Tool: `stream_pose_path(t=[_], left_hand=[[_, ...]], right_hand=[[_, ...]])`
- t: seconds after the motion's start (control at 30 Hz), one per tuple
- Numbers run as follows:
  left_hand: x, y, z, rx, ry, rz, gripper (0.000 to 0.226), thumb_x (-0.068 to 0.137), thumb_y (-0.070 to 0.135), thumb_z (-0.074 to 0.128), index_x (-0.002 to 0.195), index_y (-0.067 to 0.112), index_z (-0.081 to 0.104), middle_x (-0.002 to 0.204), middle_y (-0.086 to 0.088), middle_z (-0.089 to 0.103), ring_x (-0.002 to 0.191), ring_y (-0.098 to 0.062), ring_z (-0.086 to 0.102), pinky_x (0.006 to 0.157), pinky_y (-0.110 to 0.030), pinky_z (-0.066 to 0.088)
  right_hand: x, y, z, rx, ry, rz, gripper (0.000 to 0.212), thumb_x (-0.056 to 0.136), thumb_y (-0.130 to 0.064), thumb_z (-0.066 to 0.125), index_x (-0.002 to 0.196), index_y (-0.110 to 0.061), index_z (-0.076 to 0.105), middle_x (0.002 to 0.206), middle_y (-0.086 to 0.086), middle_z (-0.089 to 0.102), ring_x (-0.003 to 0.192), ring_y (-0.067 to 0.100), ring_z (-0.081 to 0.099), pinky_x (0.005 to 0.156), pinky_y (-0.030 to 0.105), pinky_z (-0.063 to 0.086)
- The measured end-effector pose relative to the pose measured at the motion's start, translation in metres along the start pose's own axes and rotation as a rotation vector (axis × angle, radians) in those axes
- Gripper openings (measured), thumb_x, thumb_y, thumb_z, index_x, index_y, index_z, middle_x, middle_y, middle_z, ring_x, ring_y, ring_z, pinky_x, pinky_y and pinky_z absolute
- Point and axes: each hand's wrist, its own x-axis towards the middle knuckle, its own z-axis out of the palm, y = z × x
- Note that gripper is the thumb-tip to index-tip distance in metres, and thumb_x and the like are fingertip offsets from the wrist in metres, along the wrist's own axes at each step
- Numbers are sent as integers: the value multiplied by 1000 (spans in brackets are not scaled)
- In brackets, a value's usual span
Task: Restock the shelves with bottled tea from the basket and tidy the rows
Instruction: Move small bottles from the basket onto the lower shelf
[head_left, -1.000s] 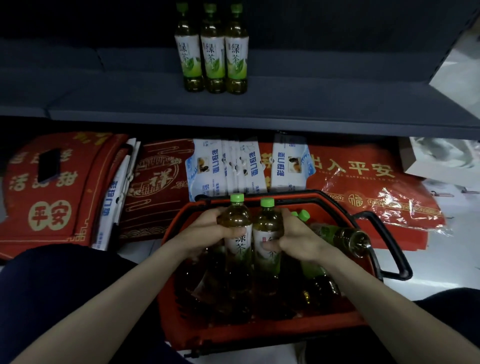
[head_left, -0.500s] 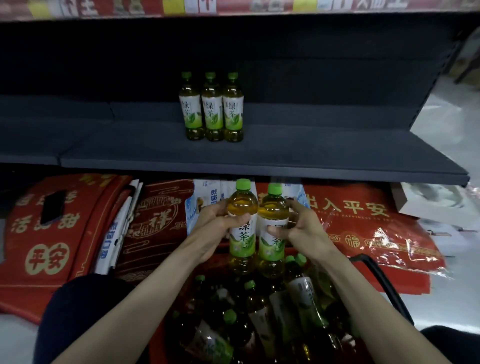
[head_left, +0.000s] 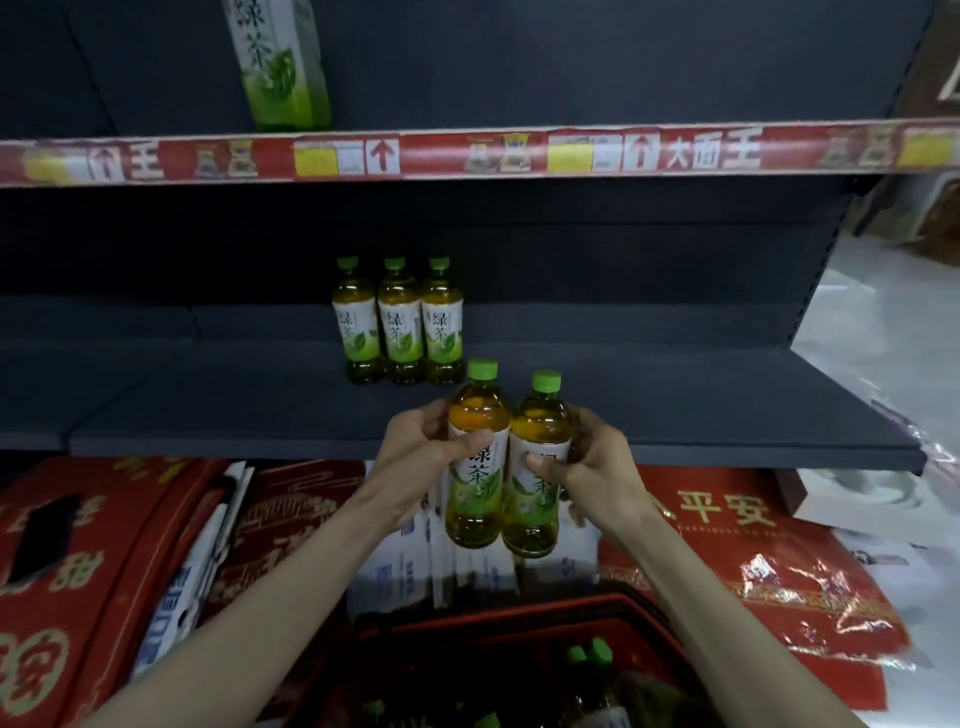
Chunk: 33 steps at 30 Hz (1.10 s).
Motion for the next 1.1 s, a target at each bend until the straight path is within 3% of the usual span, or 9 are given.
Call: stream_pose_path(t=[0.17,0.37,0.57,0.67,0.8,0.93,1.1], left_hand=[[36,21,3,-23,-6,93,32,86,-2,78,114,13,75,114,-4,80,114,-19,73,101,-39,57],[76,35,9,-24,-22,164,35,87,-6,75,114,17,74,112,4,80,109,-7,74,85,-19,58],[103,31,6,-25,-22,224,39,89,-6,72,127,4,70,119,-2,79,113,-9,73,87,-18,57],[111,27,4,-28,-36,272,37,90,-7,71,127,0,69,122,-6,77,117,-12,72,90,-20,57],[120,20,6,-34,-6,265,38,88,-9,73,125,3,70,119,-4,79,115,-11,72,94,-24,58],[125,11,6,-25,-30,304,38,90,-7,72,124,10,70,119,1,79,116,-8,71,89,-17,55],[123,6,4,-18,-85,329,42,95,-1,69,133,15,64,128,3,75,123,-7,67,94,-17,54]], right_hand=[[40,-18,-7,45,40,-40,60,84,3,81,138,-9,57,112,1,77,101,11,76,80,27,63],[86,-30,-11,42,84,-48,51,86,0,80,134,-9,62,110,0,77,97,6,75,76,20,61],[109,-33,-14,64,75,-35,45,88,-1,78,128,-13,65,110,0,78,100,9,75,78,21,61],[118,-33,-14,22,97,-78,48,87,2,78,129,-18,63,108,-6,77,96,-1,74,77,18,60],[126,-26,-10,5,117,-130,56,86,2,79,133,-23,61,114,-10,76,105,-1,72,89,22,60],[130,-16,-10,19,131,-139,66,85,0,80,144,-17,56,123,-6,74,114,5,70,97,29,59],[129,-10,-12,-9,110,-113,73,86,-7,82,149,-20,48,128,-7,69,117,6,67,101,31,57]])
